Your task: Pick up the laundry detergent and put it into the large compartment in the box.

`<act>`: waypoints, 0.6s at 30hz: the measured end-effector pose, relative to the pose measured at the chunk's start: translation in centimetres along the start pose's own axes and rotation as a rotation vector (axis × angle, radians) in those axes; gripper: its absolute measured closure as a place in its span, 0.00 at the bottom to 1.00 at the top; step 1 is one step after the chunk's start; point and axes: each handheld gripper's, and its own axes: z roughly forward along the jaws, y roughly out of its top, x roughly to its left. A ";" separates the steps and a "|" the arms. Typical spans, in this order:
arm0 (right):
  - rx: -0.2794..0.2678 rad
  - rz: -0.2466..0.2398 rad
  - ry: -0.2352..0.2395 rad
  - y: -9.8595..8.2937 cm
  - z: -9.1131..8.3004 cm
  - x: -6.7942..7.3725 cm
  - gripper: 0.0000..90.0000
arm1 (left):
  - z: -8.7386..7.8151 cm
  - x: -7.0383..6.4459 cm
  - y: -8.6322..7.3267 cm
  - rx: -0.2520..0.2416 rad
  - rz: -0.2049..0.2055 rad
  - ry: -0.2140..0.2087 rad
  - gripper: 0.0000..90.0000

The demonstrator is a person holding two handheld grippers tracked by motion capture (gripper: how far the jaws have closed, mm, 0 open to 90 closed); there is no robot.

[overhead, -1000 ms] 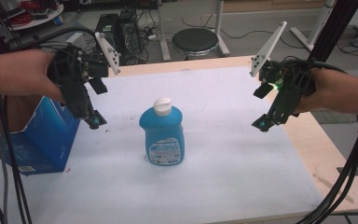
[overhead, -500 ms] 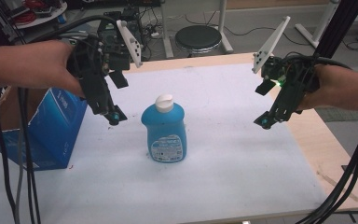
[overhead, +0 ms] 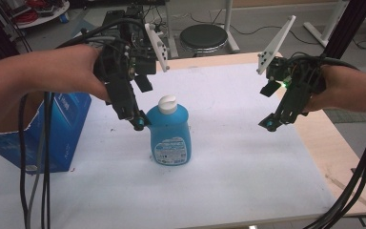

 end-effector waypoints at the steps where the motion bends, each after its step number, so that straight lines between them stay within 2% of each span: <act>1: -0.001 0.001 0.000 0.0 0.0 0.0 0.03 | 0.1 0.0 0.2 0.000 0.004 -0.003 0.10; 7: -0.005 -0.001 0.001 0.0 0.1 -0.1 0.03 | 0.8 0.0 1.2 0.008 0.025 -0.015 0.10; 18: -0.011 0.001 0.002 -0.3 -0.1 -0.2 0.03 | 2.0 0.2 2.6 0.005 0.034 -0.035 0.10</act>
